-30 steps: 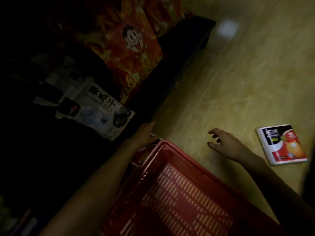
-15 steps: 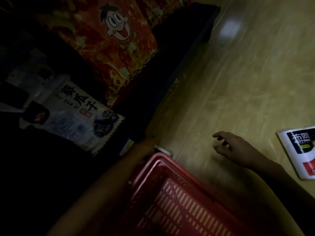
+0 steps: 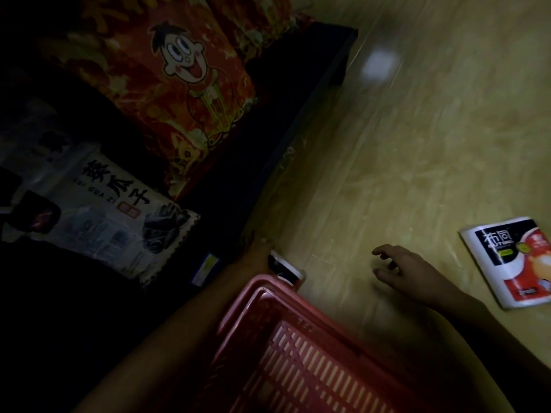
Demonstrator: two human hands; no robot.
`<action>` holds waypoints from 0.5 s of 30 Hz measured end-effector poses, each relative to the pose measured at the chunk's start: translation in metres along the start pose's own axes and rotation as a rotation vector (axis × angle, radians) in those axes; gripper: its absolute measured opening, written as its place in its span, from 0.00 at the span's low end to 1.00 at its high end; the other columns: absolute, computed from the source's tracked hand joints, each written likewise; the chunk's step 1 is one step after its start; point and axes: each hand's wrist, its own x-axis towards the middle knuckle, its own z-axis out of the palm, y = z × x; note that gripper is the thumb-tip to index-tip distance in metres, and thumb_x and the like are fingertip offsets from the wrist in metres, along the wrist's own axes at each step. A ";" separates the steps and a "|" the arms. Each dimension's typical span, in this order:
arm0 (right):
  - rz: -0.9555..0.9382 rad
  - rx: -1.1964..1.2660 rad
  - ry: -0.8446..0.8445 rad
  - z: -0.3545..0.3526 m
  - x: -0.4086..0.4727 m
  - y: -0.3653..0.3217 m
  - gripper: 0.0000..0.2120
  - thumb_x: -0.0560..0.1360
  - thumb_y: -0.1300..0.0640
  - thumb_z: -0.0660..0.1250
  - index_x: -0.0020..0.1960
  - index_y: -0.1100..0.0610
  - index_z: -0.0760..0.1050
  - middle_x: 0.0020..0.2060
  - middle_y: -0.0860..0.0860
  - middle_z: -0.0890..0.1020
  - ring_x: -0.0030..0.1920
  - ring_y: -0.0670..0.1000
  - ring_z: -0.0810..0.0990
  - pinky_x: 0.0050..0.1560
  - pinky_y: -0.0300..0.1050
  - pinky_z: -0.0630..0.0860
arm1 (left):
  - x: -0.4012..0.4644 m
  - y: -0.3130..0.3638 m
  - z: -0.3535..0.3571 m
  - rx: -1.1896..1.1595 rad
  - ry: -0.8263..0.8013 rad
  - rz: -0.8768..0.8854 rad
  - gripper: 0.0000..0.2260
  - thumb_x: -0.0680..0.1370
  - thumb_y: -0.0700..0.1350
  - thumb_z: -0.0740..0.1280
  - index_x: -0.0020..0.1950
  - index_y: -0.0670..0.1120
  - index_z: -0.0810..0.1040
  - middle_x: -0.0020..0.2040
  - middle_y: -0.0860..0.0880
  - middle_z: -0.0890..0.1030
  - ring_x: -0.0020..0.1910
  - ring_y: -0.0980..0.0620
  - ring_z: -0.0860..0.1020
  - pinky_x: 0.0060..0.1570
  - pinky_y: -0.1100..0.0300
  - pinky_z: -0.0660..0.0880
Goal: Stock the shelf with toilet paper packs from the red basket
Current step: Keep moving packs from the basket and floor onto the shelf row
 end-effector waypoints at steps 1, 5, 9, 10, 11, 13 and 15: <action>0.003 -0.003 0.006 -0.001 -0.002 0.002 0.20 0.76 0.48 0.66 0.66 0.49 0.69 0.59 0.50 0.76 0.52 0.47 0.76 0.52 0.44 0.75 | 0.001 0.003 -0.001 -0.046 -0.035 0.004 0.38 0.63 0.50 0.76 0.71 0.47 0.67 0.73 0.43 0.63 0.73 0.39 0.60 0.71 0.49 0.62; 0.017 0.001 0.027 -0.002 -0.008 0.011 0.19 0.76 0.48 0.66 0.66 0.48 0.69 0.58 0.50 0.76 0.52 0.48 0.76 0.53 0.46 0.76 | 0.002 0.002 -0.007 -0.096 -0.106 0.039 0.38 0.56 0.58 0.76 0.64 0.60 0.68 0.66 0.47 0.73 0.66 0.43 0.72 0.63 0.43 0.71; 0.034 -0.003 0.026 0.000 -0.014 0.021 0.19 0.76 0.48 0.66 0.66 0.48 0.69 0.59 0.50 0.76 0.52 0.47 0.76 0.53 0.45 0.76 | 0.013 -0.019 -0.006 -0.257 -0.159 0.059 0.31 0.55 0.59 0.78 0.55 0.65 0.71 0.57 0.54 0.79 0.56 0.50 0.79 0.58 0.43 0.76; 0.040 0.002 0.022 0.000 -0.015 0.023 0.19 0.76 0.48 0.66 0.66 0.49 0.69 0.59 0.50 0.75 0.52 0.46 0.76 0.52 0.45 0.76 | 0.005 -0.013 -0.011 -0.282 -0.140 0.066 0.31 0.58 0.55 0.79 0.57 0.64 0.72 0.58 0.55 0.78 0.58 0.49 0.78 0.60 0.44 0.75; 0.046 0.007 0.021 0.000 -0.016 0.024 0.19 0.76 0.48 0.66 0.66 0.49 0.69 0.58 0.50 0.75 0.52 0.46 0.76 0.52 0.44 0.75 | 0.002 -0.008 -0.014 -0.286 -0.124 0.065 0.32 0.62 0.50 0.79 0.63 0.62 0.72 0.60 0.56 0.75 0.61 0.48 0.76 0.63 0.48 0.72; 0.058 0.011 0.023 0.000 -0.017 0.028 0.19 0.76 0.49 0.66 0.66 0.49 0.70 0.58 0.50 0.76 0.52 0.46 0.76 0.51 0.43 0.75 | 0.003 -0.002 -0.018 -0.250 -0.111 0.049 0.34 0.70 0.41 0.75 0.73 0.50 0.66 0.62 0.54 0.67 0.65 0.48 0.71 0.61 0.58 0.68; 0.062 0.017 0.034 -0.002 -0.017 0.031 0.18 0.76 0.49 0.66 0.65 0.48 0.70 0.57 0.50 0.76 0.51 0.46 0.76 0.49 0.42 0.74 | 0.004 0.006 -0.025 -0.209 -0.047 0.081 0.34 0.72 0.41 0.74 0.75 0.48 0.64 0.67 0.50 0.68 0.66 0.47 0.70 0.60 0.60 0.68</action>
